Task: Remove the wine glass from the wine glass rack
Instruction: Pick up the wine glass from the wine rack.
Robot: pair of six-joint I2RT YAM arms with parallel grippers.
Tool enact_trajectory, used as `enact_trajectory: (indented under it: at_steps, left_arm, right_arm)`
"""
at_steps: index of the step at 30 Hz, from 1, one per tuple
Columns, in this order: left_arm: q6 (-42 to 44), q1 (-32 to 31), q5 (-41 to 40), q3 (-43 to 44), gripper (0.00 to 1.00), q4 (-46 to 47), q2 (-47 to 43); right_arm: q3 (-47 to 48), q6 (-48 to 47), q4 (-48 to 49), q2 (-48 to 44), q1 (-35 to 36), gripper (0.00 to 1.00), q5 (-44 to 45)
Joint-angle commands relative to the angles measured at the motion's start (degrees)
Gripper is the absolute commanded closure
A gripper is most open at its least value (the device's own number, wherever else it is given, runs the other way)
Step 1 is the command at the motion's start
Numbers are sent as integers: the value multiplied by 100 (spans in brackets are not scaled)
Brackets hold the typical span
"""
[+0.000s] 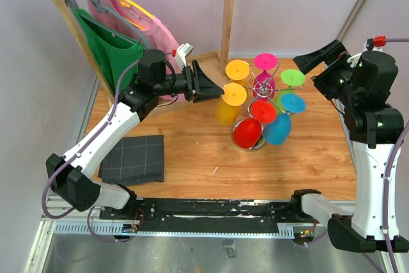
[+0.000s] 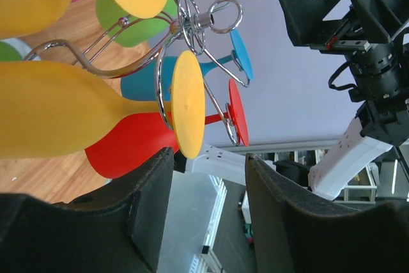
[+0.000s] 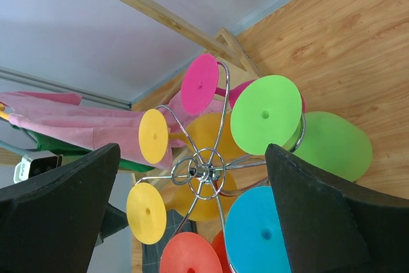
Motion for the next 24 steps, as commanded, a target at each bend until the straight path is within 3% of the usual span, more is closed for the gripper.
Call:
enact_trajectory:
  at_steps: [1, 15, 24]
  left_arm:
    - [-49, -48, 211, 67, 47, 38, 50]
    - [-209, -48, 318, -54, 47, 145, 187]
    - [-228, -48, 323, -77, 52, 142, 179]
  right_arm:
    - [-48, 0, 45, -31, -3, 1, -22]
    - [-105, -9, 39, -134, -4, 1, 40]
    - [-198, 0, 31, -192, -2, 2, 50]
